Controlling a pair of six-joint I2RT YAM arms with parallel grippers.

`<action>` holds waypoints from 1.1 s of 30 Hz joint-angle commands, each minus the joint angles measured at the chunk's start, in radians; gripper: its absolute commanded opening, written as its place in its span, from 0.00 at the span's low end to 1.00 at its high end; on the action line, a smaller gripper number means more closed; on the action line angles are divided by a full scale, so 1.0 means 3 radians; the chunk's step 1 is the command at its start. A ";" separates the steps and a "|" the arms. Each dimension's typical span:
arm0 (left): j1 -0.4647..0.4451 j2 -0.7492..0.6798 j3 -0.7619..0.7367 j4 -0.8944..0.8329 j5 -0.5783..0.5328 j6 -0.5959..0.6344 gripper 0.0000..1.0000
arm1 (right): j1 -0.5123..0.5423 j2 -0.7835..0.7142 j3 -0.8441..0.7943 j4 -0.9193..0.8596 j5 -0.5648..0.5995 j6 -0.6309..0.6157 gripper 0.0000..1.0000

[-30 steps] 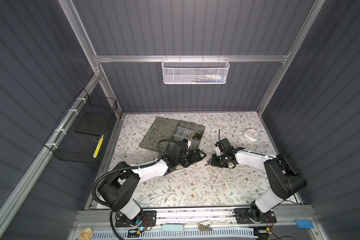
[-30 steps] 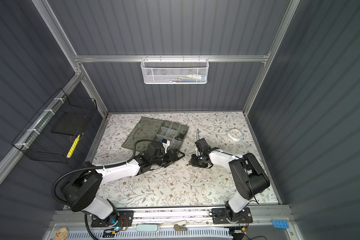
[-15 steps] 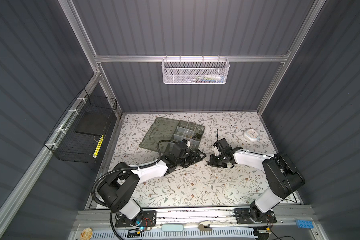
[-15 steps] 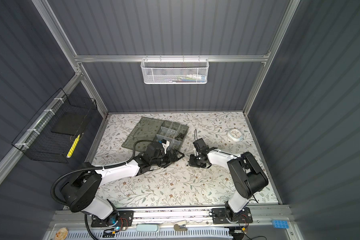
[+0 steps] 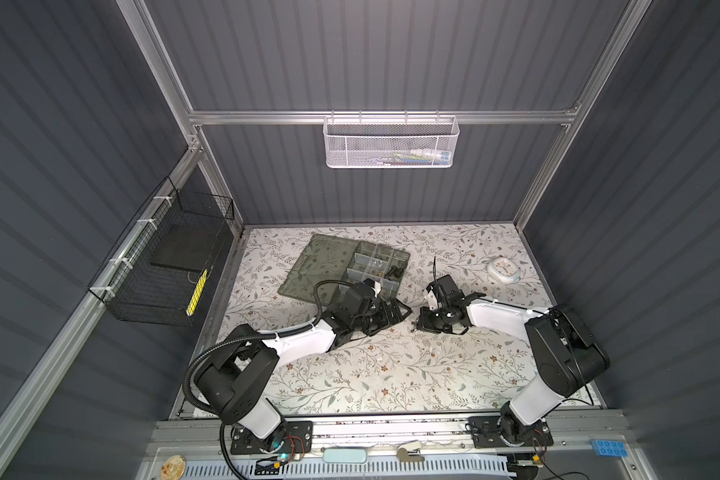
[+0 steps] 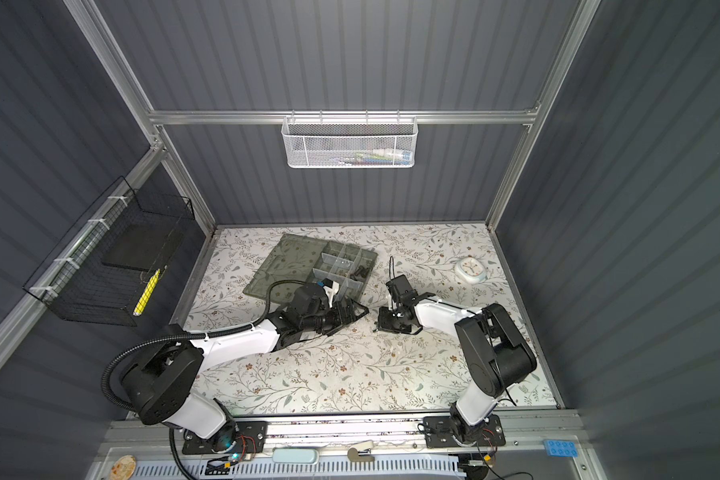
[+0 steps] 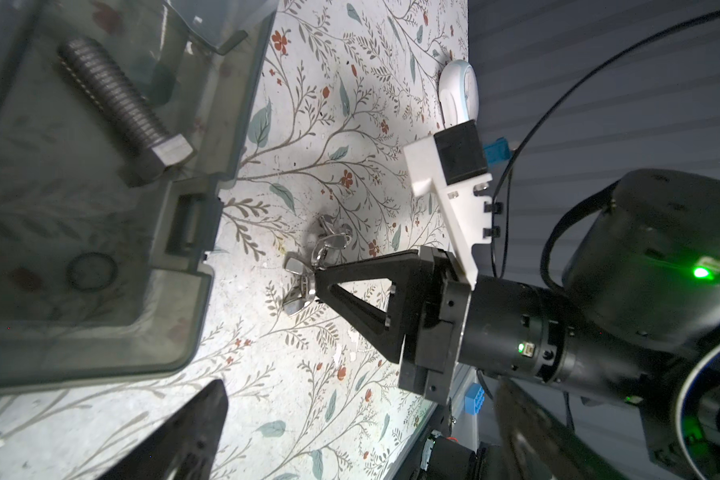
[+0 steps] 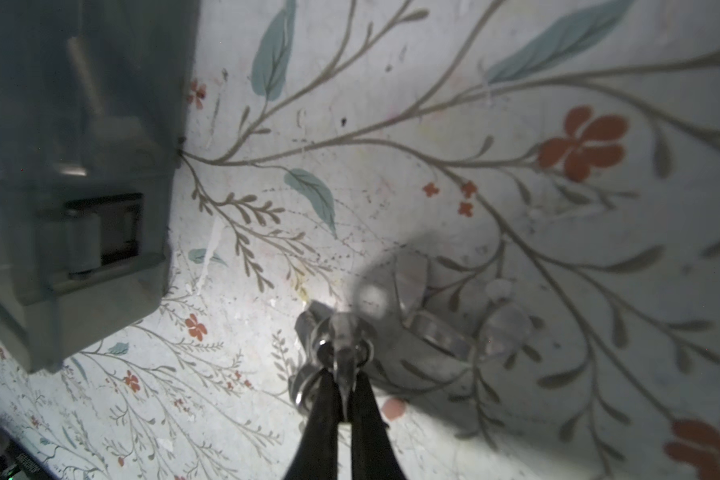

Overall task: Sort the screws and nuts into containers
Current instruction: 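Close the right gripper on the silver nut and lift it, then carry the silver nut with the right gripper over the organizer box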

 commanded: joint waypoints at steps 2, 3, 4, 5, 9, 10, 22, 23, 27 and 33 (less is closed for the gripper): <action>-0.0021 -0.0081 0.0023 -0.0064 -0.0037 -0.0004 1.00 | -0.0062 -0.0137 0.0090 0.0015 -0.0252 0.0092 0.00; -0.0022 -0.0091 0.0020 -0.0077 -0.0044 0.0000 1.00 | -0.0091 -0.0154 0.0080 0.0042 -0.0367 0.0121 0.00; -0.0021 -0.0103 0.0022 -0.0091 -0.0056 0.0001 1.00 | -0.0131 -0.0176 0.0063 0.0079 -0.0434 0.0150 0.00; -0.0024 -0.0112 0.0022 -0.0102 -0.0061 0.0008 1.00 | -0.0168 -0.0199 0.0047 0.0114 -0.0499 0.0178 0.00; -0.0025 -0.0101 0.0042 -0.0125 -0.0059 0.0009 1.00 | -0.0340 -0.0283 -0.0089 0.0389 -0.0849 0.0282 0.00; -0.0025 -0.0106 0.0043 -0.0125 -0.0062 0.0008 1.00 | -0.0388 -0.0294 -0.0120 0.0464 -0.0938 0.0300 0.00; -0.0024 -0.0161 0.0210 -0.0376 -0.0115 0.0160 1.00 | -0.0971 -0.0289 -0.0396 0.1631 -0.2034 0.0911 0.00; -0.0025 -0.0161 0.0246 -0.0409 -0.0123 0.0181 1.00 | -0.0994 -0.0266 -0.0405 0.1743 -0.2088 0.0988 0.00; -0.0015 -0.0148 0.0353 -0.0501 -0.0142 0.0247 1.00 | -0.1067 -0.0152 -0.0407 0.2231 -0.2262 0.1339 0.00; 0.0162 -0.0194 0.0431 -0.0564 -0.0101 0.0288 1.00 | -0.1083 0.0032 -0.0248 0.2653 -0.2354 0.1727 0.00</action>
